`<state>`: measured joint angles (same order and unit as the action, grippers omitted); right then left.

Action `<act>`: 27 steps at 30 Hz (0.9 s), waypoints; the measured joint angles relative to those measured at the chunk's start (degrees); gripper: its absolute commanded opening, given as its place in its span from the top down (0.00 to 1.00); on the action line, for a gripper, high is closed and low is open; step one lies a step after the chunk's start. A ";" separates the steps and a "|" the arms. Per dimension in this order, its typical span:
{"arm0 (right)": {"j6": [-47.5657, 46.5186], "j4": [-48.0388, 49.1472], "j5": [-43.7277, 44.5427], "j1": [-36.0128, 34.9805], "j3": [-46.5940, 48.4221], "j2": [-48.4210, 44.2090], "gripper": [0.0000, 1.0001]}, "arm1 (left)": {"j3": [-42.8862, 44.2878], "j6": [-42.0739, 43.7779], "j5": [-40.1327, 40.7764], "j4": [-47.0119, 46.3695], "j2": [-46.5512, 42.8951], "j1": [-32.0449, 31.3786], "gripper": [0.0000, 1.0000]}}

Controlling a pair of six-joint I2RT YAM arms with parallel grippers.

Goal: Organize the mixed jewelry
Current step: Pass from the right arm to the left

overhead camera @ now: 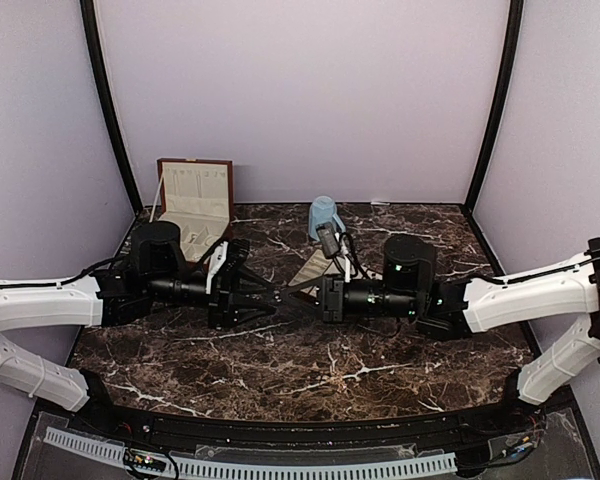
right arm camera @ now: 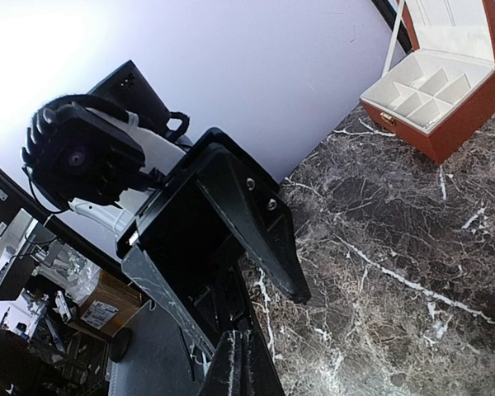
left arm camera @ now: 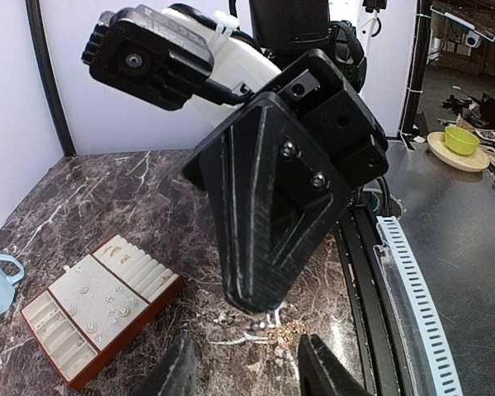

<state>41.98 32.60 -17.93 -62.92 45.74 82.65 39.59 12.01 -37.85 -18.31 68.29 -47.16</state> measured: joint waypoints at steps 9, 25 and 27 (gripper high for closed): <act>-0.52 -1.60 0.22 -0.35 1.29 1.46 1.00 | 0.00 -0.22 -0.07 0.00 -0.09 0.00 0.65; -0.74 -1.75 1.27 -0.52 1.40 1.46 1.00 | 0.00 -0.13 -0.24 0.04 -0.07 -0.02 0.77; -0.74 -1.75 1.27 -0.52 1.40 1.46 1.00 | 0.00 -0.13 -0.24 0.07 -0.07 -0.02 0.74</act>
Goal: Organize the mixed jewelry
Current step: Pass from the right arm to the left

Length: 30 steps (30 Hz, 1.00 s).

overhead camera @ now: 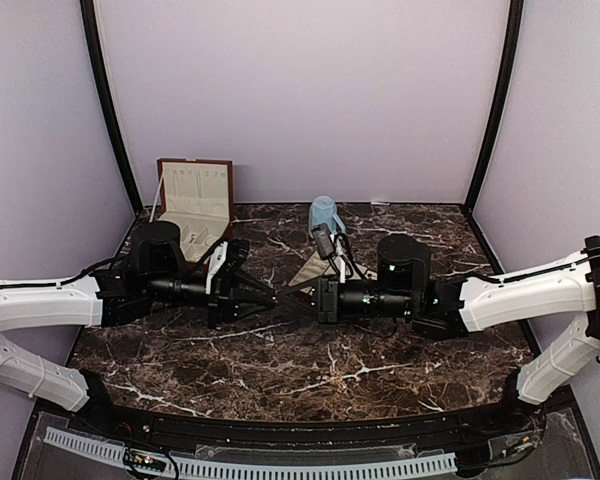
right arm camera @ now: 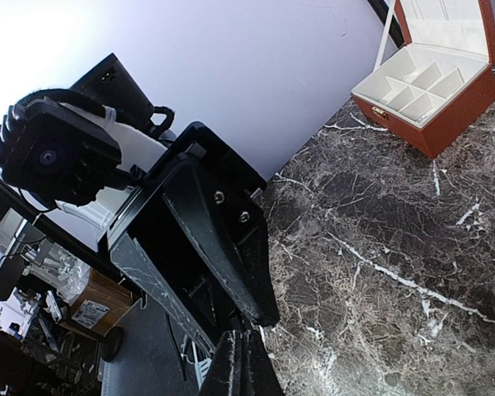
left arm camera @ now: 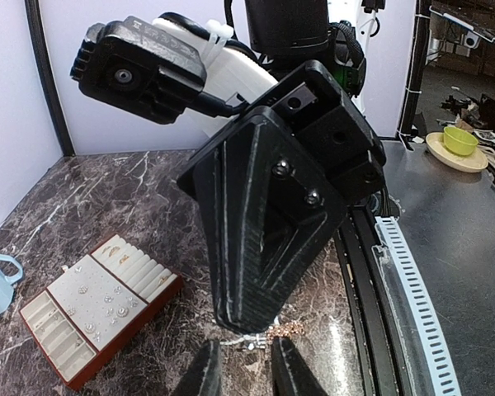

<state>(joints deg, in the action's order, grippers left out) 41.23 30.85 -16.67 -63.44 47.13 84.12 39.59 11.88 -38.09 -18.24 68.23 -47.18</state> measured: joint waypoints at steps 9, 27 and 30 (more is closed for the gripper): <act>0.02 0.04 0.00 0.00 0.00 0.00 1.00 | 0.00 0.02 0.20 0.11 0.00 -0.37 0.76; 0.20 0.35 1.38 -0.02 0.00 0.00 1.00 | 0.00 0.13 1.49 0.74 0.15 -0.96 0.91; 0.42 0.35 1.79 -0.02 0.00 0.00 1.00 | 0.00 0.09 1.64 0.74 0.15 -0.98 0.92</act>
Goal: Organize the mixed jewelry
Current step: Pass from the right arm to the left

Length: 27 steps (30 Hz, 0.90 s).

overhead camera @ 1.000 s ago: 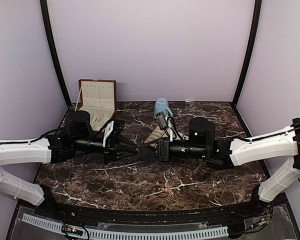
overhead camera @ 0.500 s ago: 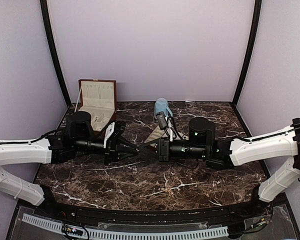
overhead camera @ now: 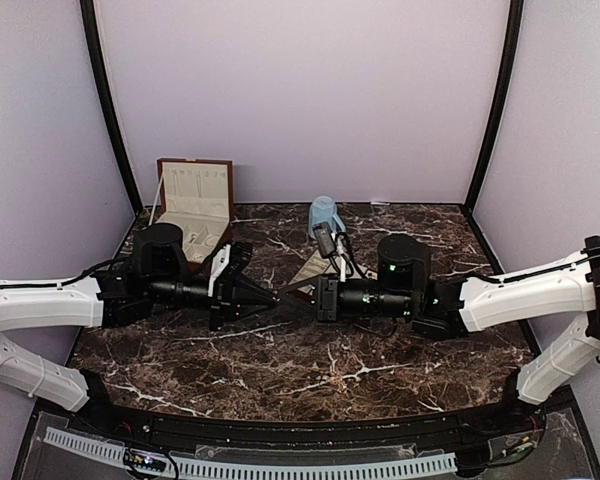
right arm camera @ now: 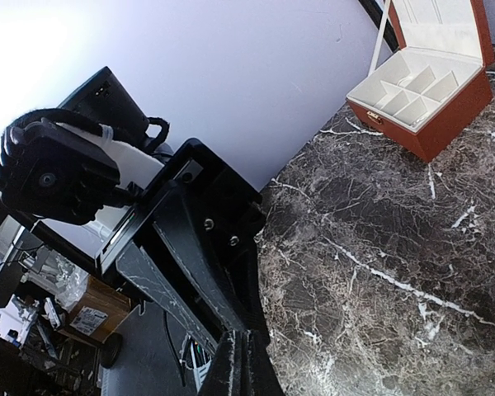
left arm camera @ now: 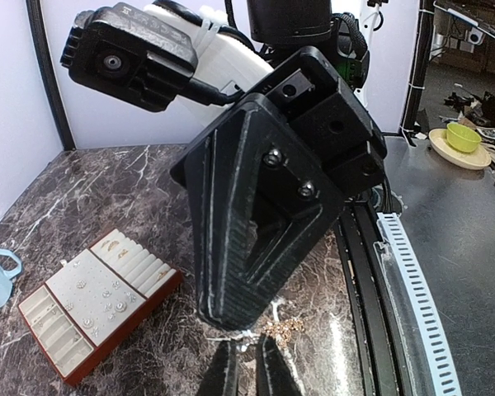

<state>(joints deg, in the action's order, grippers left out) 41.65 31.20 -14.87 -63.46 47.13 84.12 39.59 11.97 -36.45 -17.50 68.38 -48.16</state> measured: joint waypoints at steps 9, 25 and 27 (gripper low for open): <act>0.59 -0.24 2.10 -0.04 -0.31 0.00 0.90 | 0.00 -1.20 1.49 0.00 0.50 -0.02 0.95; 1.31 -0.76 5.77 0.96 -5.33 -3.67 0.80 | 0.02 -6.75 2.25 -1.36 4.50 -0.02 1.00; 1.38 -0.85 6.19 1.46 -6.14 -4.90 0.80 | 0.02 -8.22 1.81 -1.62 5.38 0.00 1.00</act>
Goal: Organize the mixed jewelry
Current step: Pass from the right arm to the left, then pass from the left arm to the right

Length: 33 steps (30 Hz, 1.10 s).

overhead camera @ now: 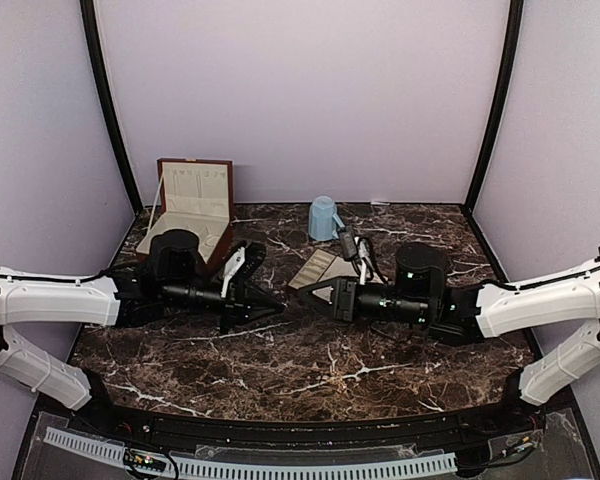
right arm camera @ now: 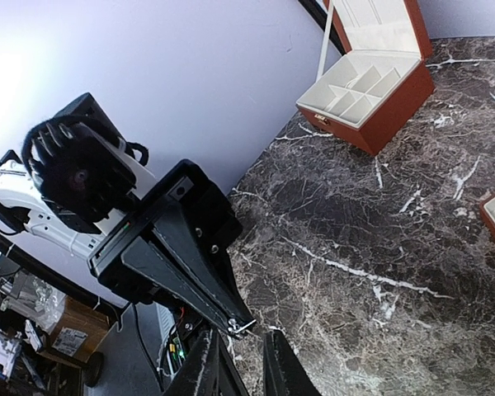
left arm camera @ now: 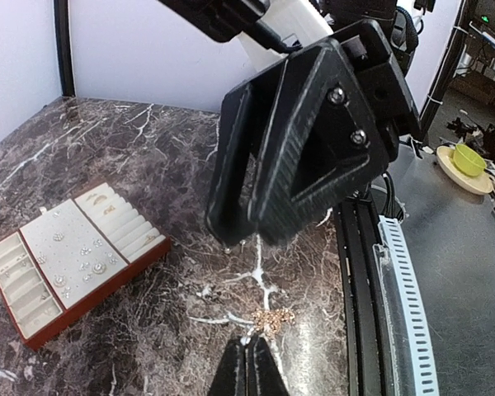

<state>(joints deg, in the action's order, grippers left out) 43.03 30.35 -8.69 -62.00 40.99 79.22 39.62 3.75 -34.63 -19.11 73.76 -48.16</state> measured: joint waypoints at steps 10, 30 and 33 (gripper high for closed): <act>-5.35 -11.98 0.92 0.96 2.16 -4.24 0.85 | 3.72 -12.52 -1.05 1.84 4.26 0.00 1.00; -8.63 -26.10 -9.79 1.90 7.87 -0.55 0.87 | 13.22 -13.46 -16.68 18.73 15.72 0.00 1.00; -7.56 -25.64 -11.26 1.88 7.85 0.74 0.89 | 13.55 -12.48 -17.79 19.34 16.28 0.00 1.00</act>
<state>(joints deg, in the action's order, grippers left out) 35.46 4.71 -19.94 -60.12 48.84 79.96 53.17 -8.73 -52.42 0.23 90.04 -48.16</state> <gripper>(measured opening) 0.124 0.017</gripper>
